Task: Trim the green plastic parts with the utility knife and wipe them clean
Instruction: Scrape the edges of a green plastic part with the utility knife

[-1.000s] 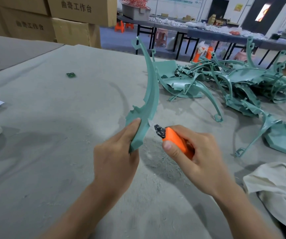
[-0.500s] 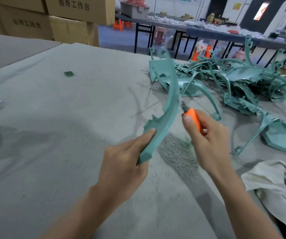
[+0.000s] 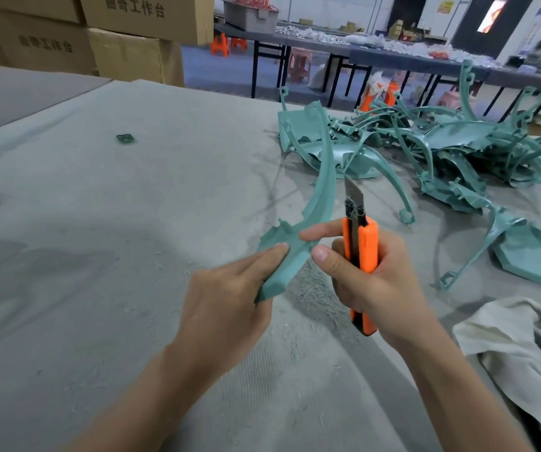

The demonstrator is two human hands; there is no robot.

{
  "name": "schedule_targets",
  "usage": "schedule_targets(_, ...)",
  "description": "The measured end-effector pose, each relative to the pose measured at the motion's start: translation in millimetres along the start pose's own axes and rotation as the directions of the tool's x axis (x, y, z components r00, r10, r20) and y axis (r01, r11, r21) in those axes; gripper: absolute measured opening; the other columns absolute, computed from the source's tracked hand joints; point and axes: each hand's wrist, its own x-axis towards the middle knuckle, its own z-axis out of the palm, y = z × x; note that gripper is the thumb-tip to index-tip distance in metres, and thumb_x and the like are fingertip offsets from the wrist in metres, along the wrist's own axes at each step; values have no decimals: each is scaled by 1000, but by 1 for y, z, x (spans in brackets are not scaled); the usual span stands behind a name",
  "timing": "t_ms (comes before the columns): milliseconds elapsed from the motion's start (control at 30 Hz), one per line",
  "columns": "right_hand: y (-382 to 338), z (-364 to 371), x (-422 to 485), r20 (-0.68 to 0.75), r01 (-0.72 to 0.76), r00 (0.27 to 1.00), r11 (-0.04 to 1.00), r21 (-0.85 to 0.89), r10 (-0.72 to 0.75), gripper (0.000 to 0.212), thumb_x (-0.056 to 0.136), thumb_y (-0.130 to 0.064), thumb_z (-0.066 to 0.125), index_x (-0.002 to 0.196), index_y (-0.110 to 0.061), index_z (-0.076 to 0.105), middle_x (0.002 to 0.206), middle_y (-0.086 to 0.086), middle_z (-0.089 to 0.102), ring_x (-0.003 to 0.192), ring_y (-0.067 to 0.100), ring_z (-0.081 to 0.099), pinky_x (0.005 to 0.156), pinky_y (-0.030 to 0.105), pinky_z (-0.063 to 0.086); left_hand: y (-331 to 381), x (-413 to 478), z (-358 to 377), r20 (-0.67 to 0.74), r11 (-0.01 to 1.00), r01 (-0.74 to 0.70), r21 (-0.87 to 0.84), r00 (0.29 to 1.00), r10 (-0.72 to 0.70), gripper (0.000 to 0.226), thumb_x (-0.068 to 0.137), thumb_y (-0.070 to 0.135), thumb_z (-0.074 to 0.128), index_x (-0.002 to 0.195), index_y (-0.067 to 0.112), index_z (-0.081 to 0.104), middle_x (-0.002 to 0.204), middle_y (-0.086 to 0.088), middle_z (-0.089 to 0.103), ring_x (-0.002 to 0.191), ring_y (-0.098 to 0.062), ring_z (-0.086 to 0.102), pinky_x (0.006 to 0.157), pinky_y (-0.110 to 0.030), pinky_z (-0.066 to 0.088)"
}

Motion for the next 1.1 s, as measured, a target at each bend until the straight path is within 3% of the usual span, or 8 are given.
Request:
schedule_targets(267,2,-3,0,-2,-32,999,999,15,32,8,86,-18,66,79,-14,67,52,14,26,39,13,26,39,22,23,-1,-2,1,38,1000,-3,-11,999,4,42,66,-1,69,106,9,74,94,0,75,85,-12,57,59,-12,41)
schedule_targets(433,5,-8,1,-343,-74,935,996,55,88,21,97,-16,60,76,-15,59,49,-5,35,39,10,28,39,25,23,-2,-3,1,53,995,64,-72,997,-60,40,71,-2,69,108,10,73,91,5,75,65,4,45,57,2,32)
schedule_targets(533,7,-14,3,-446,-124,886,992,39,128,38,100,-24,57,65,-13,49,47,-7,37,40,9,29,39,23,24,-2,-1,1,-14,994,105,-42,994,-106,29,80,7,65,107,11,74,78,3,74,67,-6,51,58,4,30)
schedule_targets(700,5,-7,0,-219,-46,975,919,-392,-45,13,81,-30,66,79,-18,62,63,3,55,52,15,46,51,26,38,5,3,0,-121,984,148,-98,980,-159,21,89,25,55,87,19,75,77,12,54,48,13,39,52,6,23)
schedule_targets(800,6,4,-5,-100,63,987,886,-460,-123,50,89,-58,52,74,-11,51,59,8,45,51,17,40,50,25,32,8,6,1,-163,978,160,-134,970,-181,29,87,25,59,66,43,49,44,11,32,41,6,32,47,3,20)
schedule_targets(867,8,9,-6,-85,70,988,862,-503,-130,61,93,-65,38,72,-8,47,58,10,42,50,19,38,49,31,31,11,7,0,-182,976,155,-155,966,-182,43,87,29,56,57,47,32,44,2,27,42,-5,33,42,-3,20)
schedule_targets(1000,10,11,-5,-94,77,982,804,-589,-162,51,97,-63,29,70,-22,41,54,0,37,48,11,35,48,27,27,11,5,1,-161,968,178,-177,965,-207,45,88,34,53,57,42,22,73,0,52,47,-20,45,40,-17,25)
schedule_targets(1100,11,10,-5,-104,68,979,761,-645,-175,47,97,-64,29,69,-26,35,52,-7,34,47,12,35,48,28,28,9,5,0,-174,977,139,-162,970,-167,43,88,28,55,55,38,30,43,0,28,41,-7,35,42,-6,20)
